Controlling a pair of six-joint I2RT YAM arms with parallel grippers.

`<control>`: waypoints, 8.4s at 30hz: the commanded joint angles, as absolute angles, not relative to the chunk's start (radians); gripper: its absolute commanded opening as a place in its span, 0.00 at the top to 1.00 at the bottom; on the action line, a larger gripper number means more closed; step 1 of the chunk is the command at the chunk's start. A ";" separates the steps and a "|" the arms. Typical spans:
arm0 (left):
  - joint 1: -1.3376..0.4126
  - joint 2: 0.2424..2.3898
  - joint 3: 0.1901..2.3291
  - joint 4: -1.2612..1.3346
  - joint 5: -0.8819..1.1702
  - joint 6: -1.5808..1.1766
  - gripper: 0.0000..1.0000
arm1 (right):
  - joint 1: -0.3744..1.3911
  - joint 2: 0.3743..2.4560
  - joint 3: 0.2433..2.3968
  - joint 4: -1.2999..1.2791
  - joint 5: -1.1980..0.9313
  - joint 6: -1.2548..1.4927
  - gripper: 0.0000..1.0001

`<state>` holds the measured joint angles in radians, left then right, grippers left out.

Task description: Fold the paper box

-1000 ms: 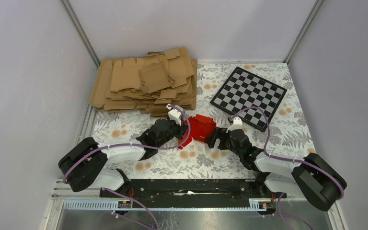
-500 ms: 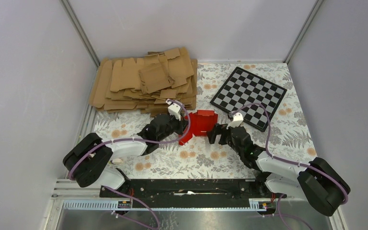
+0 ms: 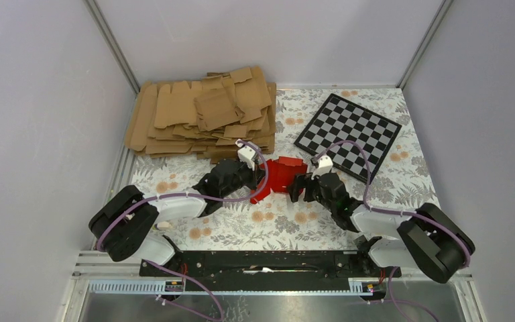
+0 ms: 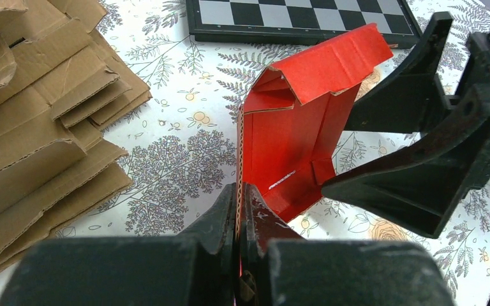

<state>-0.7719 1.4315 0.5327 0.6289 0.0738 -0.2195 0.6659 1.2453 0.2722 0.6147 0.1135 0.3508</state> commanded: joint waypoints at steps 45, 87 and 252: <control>-0.790 1.466 0.581 0.659 0.233 -0.227 1.00 | 0.699 1.425 0.368 0.694 -0.088 0.268 0.26; -0.824 1.452 0.590 0.617 0.156 -0.186 1.00 | 0.700 1.134 0.291 0.354 0.042 0.504 0.18; -0.856 1.431 0.525 0.713 -0.072 -0.197 1.00 | 0.797 1.488 0.556 0.555 0.217 0.386 0.61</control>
